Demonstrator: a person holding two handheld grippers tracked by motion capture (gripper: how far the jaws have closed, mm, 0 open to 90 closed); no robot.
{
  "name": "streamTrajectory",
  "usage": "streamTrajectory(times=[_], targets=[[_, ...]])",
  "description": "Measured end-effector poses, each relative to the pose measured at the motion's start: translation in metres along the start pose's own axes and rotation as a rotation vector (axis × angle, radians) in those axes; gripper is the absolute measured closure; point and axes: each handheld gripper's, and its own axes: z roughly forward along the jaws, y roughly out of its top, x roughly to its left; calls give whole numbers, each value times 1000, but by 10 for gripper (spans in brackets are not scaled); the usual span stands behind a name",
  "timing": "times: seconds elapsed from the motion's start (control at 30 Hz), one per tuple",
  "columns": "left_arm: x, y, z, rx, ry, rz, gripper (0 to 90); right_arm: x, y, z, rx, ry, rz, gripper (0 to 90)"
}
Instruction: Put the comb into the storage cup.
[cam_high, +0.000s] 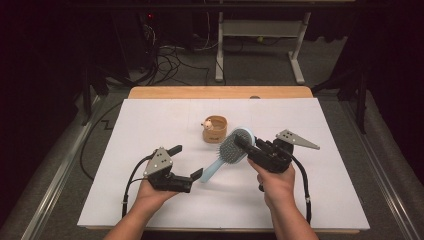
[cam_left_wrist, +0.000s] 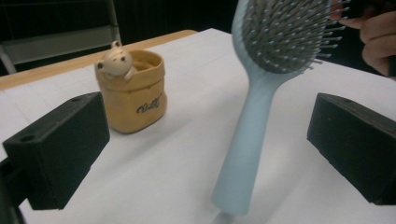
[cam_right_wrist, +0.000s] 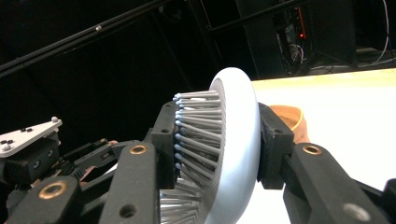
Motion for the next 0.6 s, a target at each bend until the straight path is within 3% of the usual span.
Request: streamTrajectory(times=[0.2, 0.43, 0.6], targets=[[9, -10, -6, 26, 41, -2, 0, -2, 1, -4, -5, 4, -21, 601], [22, -20, -14, 10, 80, -19, 0, -4, 5, -12, -21, -4, -52, 601], [27, -24, -17, 28, 98, -22, 0, -7, 6, -17, -24, -13, -76, 601]])
